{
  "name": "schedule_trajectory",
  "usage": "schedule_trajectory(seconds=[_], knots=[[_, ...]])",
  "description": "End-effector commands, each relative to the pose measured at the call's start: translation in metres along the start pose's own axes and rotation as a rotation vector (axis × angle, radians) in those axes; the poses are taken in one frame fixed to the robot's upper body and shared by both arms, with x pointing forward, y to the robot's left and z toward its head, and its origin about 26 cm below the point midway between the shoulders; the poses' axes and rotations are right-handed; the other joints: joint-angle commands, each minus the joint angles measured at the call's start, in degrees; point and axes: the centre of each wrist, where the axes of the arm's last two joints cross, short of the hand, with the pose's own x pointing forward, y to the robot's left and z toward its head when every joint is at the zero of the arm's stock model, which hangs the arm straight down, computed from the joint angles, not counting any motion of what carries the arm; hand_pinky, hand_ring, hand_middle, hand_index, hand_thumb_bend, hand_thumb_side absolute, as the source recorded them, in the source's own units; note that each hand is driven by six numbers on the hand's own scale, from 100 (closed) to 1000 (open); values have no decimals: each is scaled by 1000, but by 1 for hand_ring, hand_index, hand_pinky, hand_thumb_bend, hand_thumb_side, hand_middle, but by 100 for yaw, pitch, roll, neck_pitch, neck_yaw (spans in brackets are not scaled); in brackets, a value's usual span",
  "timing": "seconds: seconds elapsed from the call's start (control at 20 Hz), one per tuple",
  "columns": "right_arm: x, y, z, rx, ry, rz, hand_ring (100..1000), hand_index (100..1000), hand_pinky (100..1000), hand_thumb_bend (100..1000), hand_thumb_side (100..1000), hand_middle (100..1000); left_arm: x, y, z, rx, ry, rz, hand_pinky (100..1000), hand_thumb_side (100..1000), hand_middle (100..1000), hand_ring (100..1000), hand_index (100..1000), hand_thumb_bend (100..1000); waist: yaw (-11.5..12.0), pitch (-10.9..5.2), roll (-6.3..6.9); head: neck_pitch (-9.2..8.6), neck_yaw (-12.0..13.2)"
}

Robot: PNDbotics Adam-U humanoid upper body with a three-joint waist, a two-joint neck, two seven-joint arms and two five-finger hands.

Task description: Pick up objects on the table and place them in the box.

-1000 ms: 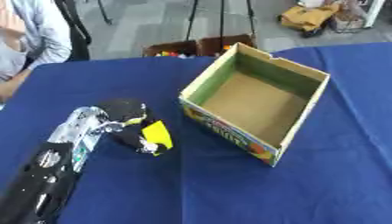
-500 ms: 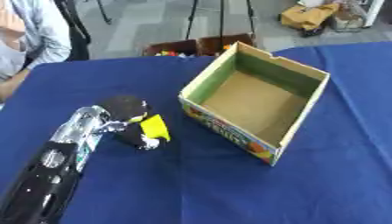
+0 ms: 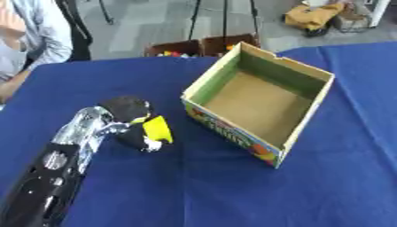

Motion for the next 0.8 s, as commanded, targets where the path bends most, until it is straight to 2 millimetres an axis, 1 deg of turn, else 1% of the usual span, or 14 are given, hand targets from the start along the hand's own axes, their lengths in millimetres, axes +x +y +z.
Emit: schedule_trajectory(seconds=[0.05, 0.3, 0.35, 0.65, 0.8], knots=[[5, -3, -7, -6, -32, 10, 781, 803, 792, 100, 516, 571, -4, 5, 4, -1, -2, -6, 100, 792, 483, 383, 562, 100, 17, -14, 58, -26, -18], [5, -2, -7, -8, -32, 11, 781, 803, 792, 100, 516, 571, -5, 8, 6, -4, -10, 8, 100, 792, 483, 383, 562, 100, 21, -20, 58, -26, -21], [5, -2, -7, -8, -31, 11, 781, 802, 792, 100, 516, 573, -5, 9, 6, -4, -10, 9, 100, 624, 473, 373, 552, 100, 23, -23, 58, -26, -22], [4, -2, -6, -18, -27, 12, 781, 802, 793, 100, 515, 577, -9, 18, 16, 22, -16, -4, 100, 535, 459, 355, 530, 100, 73, -86, 53, -25, -55], [4, -3, -6, -23, -26, 13, 782, 801, 794, 100, 514, 578, -12, 21, 20, 30, -18, -2, 100, 511, 453, 348, 528, 100, 88, -111, 42, -22, -72]])
